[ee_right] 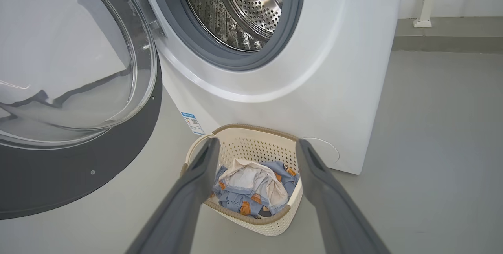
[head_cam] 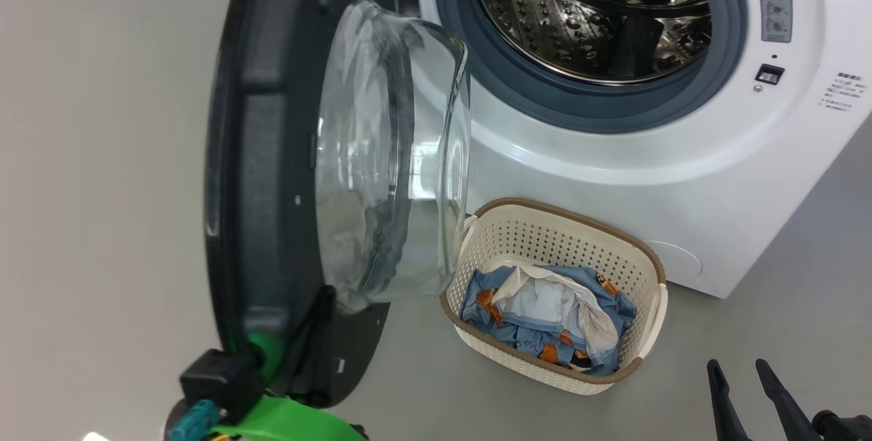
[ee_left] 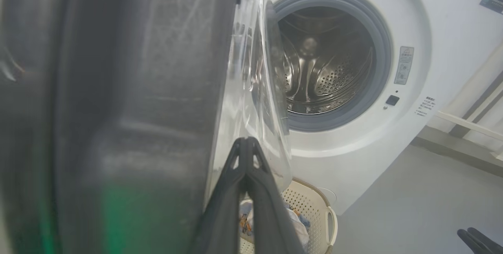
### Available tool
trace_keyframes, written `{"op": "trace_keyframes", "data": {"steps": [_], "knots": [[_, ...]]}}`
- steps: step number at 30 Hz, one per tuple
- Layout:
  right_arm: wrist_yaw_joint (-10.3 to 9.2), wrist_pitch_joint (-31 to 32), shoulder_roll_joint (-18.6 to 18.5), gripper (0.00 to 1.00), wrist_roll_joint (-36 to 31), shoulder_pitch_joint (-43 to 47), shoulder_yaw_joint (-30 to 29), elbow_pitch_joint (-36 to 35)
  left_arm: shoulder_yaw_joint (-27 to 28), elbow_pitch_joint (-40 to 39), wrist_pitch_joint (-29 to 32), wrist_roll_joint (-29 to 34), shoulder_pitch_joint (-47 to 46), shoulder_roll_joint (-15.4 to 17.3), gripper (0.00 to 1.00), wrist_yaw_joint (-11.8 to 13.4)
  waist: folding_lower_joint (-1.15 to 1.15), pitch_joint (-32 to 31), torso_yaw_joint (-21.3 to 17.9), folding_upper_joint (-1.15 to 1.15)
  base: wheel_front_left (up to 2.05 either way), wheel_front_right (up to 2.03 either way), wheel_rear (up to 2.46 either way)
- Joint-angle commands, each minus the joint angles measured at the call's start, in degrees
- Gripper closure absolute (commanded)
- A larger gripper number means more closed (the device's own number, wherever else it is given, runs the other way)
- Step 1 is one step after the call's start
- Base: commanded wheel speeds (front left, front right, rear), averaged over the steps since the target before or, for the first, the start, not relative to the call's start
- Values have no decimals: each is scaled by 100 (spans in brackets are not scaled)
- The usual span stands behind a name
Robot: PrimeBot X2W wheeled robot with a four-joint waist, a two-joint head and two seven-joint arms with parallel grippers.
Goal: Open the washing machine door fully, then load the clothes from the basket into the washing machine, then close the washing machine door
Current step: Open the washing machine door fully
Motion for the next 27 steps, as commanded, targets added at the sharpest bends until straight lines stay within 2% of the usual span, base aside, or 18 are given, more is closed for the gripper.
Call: {"op": "trace_keyframes", "data": {"steps": [1, 9, 15, 19, 27], "knots": [[9, -69, -97, 0, 22, -203, 172, -114, 388, -30, -95, -43, -229, 119, 100, 110, 0, 7, 58, 0, 0, 0, 0], [9, -69, -165, 0, 19, -191, 200, -124, 1228, 606, -564, -401, -352, 184, 100, 258, 0, 49, -5, 0, 0, 0, 0], [9, -69, -228, 0, 23, -185, 266, -96, 1837, 1762, -1106, -647, -819, 327, 100, 149, 0, 62, -214, 0, 0, 0, 0], [9, -69, -275, 0, 15, -158, 274, -95, 2220, 2510, -1365, -744, -1238, 381, 100, 162, 0, 68, -392, 0, 0, 0, 0], [9, -69, -351, 0, 21, -117, 275, -101, 3113, 3601, -1533, -658, -1975, 681, 100, 112, 0, 106, -801, 0, 0, 0, 0]]}}
